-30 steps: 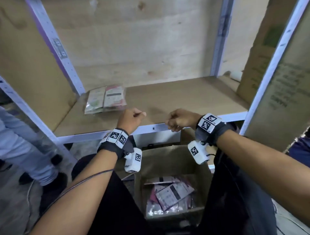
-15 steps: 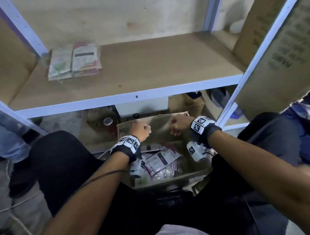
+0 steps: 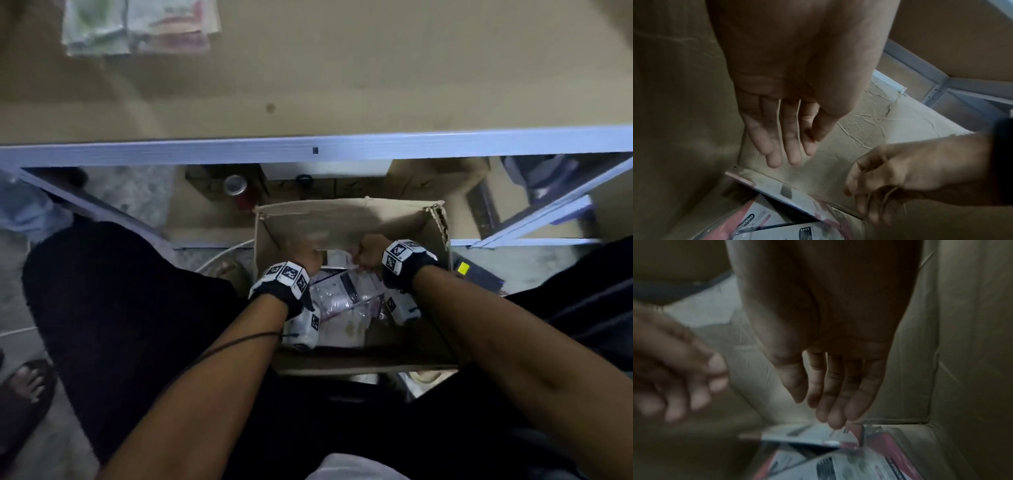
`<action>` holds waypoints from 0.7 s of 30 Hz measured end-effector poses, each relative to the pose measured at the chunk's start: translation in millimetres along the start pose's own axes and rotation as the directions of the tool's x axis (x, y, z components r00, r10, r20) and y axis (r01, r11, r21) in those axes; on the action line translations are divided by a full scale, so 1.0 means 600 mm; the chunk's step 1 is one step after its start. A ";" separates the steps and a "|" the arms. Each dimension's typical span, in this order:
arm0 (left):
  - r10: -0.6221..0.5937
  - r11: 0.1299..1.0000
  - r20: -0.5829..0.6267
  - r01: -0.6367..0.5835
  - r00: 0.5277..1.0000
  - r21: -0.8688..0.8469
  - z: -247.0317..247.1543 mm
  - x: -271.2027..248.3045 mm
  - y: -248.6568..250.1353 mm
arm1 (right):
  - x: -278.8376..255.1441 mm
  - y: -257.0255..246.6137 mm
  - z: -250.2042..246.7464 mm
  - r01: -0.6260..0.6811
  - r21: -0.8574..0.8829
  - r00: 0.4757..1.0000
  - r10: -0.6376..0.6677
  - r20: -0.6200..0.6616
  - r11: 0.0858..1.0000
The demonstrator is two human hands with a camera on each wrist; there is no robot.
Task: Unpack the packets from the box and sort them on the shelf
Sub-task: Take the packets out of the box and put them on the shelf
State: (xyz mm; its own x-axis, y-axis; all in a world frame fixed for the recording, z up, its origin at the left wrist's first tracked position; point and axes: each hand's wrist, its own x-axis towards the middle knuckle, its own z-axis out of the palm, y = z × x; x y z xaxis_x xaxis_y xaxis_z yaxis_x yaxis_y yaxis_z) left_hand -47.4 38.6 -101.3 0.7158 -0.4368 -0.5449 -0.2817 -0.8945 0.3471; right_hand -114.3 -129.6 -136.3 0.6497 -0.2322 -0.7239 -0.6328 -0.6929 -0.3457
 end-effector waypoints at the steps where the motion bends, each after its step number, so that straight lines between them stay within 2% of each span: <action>1: -0.015 1.000 -0.009 0.015 1.000 0.001 0.001 0.005 -0.003 | 0.011 0.000 0.008 0.007 -0.081 1.000 -0.009 -0.027 0.997; 6: -0.087 0.996 0.003 0.087 0.996 0.010 0.017 0.020 -0.014 | 0.053 -0.007 0.039 0.114 -0.276 0.984 -0.147 -0.103 0.954; 11: -0.175 0.981 0.079 0.180 0.981 -0.072 0.025 0.028 -0.030 | 0.075 -0.019 0.068 0.251 -0.465 0.957 -0.288 -0.011 0.849; 21: -0.203 0.979 0.127 0.204 0.971 0.006 0.033 0.034 -0.040 | 0.087 -0.006 0.082 0.237 -0.547 0.967 -0.247 0.057 0.803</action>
State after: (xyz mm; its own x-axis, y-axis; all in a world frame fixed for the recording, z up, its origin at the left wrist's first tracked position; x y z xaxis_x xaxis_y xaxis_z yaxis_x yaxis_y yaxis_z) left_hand -38.7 49.0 -136.2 0.6709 -0.2541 -0.6967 -0.1332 -0.9655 0.2239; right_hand -98.6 -105.6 -202.3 0.7604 -0.0146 -0.6492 -0.1235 -0.9848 -0.1225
